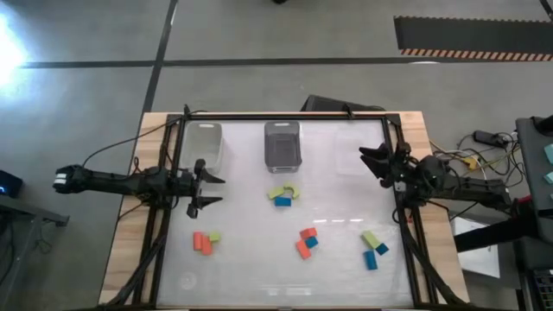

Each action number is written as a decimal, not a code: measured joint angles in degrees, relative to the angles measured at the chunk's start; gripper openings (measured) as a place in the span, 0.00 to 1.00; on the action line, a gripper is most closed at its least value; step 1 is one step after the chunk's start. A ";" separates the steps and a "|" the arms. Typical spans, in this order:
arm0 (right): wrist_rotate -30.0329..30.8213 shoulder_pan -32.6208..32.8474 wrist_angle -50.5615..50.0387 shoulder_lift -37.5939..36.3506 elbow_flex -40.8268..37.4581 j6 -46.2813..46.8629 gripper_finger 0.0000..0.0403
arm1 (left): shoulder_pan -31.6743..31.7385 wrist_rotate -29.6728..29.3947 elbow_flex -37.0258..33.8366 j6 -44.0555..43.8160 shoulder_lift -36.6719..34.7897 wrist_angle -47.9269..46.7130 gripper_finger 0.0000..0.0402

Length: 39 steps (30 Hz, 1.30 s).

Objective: Sort & place blocks by color
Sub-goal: Put the green block into the black transparent bin

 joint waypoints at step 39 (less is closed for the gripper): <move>3.07 0.01 -49.01 51.79 52.32 16.72 0.61 | 0.04 -21.34 8.94 -16.72 6.26 39.55 0.62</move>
